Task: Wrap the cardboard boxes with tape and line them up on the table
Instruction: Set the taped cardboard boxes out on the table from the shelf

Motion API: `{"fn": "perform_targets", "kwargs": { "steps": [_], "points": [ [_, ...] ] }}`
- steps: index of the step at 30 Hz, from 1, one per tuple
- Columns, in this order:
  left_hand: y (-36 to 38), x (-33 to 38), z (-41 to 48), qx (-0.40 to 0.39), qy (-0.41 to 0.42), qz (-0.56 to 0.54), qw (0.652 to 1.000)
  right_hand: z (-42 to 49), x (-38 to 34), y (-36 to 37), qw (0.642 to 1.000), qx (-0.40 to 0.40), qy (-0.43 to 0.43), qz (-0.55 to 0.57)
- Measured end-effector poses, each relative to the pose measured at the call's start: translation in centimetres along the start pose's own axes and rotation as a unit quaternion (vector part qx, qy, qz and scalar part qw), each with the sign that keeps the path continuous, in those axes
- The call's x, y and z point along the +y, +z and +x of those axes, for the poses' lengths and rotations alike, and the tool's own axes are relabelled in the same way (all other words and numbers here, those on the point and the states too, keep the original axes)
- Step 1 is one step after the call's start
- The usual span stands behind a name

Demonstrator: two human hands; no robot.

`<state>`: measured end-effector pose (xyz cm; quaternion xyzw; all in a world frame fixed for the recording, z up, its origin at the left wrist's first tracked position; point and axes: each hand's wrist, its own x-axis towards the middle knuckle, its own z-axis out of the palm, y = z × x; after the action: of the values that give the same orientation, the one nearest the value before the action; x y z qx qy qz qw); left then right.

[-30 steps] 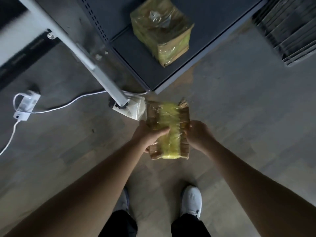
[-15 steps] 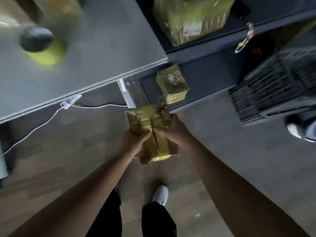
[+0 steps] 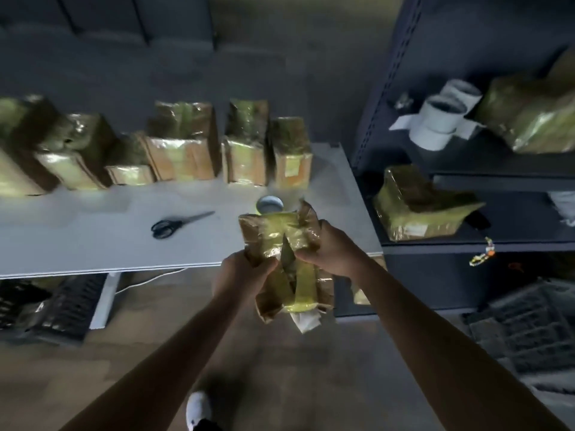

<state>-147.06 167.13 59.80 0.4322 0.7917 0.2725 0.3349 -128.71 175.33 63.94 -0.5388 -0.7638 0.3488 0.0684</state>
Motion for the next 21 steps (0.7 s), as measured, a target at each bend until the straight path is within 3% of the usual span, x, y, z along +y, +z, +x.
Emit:
{"fn": "perform_targets", "kwargs": {
  "steps": [8, 13, 17, 19, 21],
  "points": [
    [-15.0, 0.0, 5.4, 0.019, 0.074, 0.1, 0.992, 6.1, -12.4, 0.1, 0.994, 0.024, -0.055, 0.087],
    [-22.4, -0.1, 10.1, 0.067, 0.11, 0.187, 0.974, 10.9, -18.5, 0.5, 0.992, 0.068, -0.087, 0.056],
    [-26.1, -0.7, 13.1, 0.054, 0.122, 0.246, 0.96, 13.6, -21.4, 1.2, 0.987, 0.102, -0.106, 0.065],
    [-27.4, -1.0, 14.6, 0.043, 0.135, 0.288, 0.947, 14.8, -22.4, 1.7, 0.988, 0.083, -0.126, 0.045],
    [-28.2, -1.0, 16.1, 0.019, 0.147, 0.311, 0.939, 16.0, -23.1, 2.2, 0.992, 0.016, -0.124, 0.014]
  ]
}}
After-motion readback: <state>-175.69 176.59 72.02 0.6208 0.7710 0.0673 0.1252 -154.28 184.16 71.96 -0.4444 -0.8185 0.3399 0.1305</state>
